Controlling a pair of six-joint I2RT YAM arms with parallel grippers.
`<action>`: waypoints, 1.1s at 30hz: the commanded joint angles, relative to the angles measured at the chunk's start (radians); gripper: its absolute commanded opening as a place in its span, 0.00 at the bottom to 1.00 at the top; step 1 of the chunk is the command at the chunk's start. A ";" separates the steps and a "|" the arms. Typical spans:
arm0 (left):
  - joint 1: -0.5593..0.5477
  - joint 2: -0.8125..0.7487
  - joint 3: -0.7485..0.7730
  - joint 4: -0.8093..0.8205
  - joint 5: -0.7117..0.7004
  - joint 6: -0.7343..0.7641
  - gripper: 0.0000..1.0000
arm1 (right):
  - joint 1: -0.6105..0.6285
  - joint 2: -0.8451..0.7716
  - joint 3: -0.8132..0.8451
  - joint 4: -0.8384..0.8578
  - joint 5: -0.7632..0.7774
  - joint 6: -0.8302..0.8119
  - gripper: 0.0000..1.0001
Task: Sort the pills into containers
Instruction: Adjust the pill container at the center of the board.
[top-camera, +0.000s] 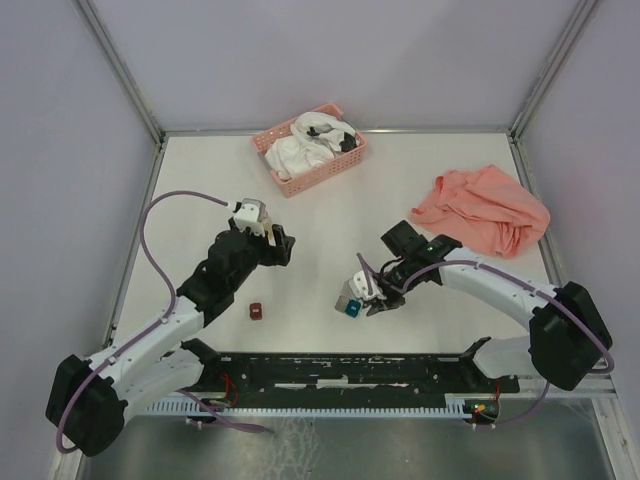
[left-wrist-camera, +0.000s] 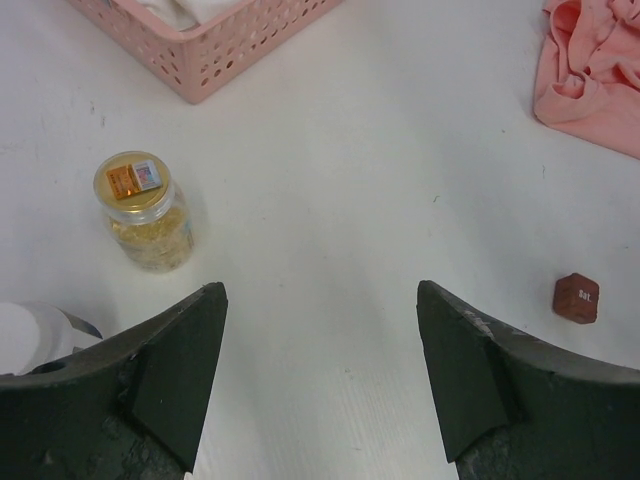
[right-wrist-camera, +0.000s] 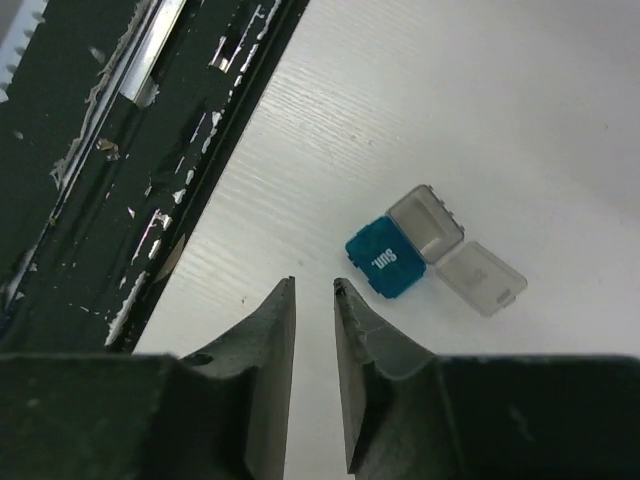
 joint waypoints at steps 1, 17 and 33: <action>0.006 -0.058 -0.054 0.098 -0.034 -0.046 0.83 | 0.130 0.038 -0.009 0.109 0.159 -0.046 0.24; 0.007 -0.169 -0.129 0.109 -0.077 -0.052 0.83 | 0.369 0.287 0.085 0.202 0.488 0.163 0.10; 0.006 -0.190 -0.135 0.097 -0.066 -0.058 0.83 | 0.306 0.296 0.106 0.317 0.667 0.328 0.13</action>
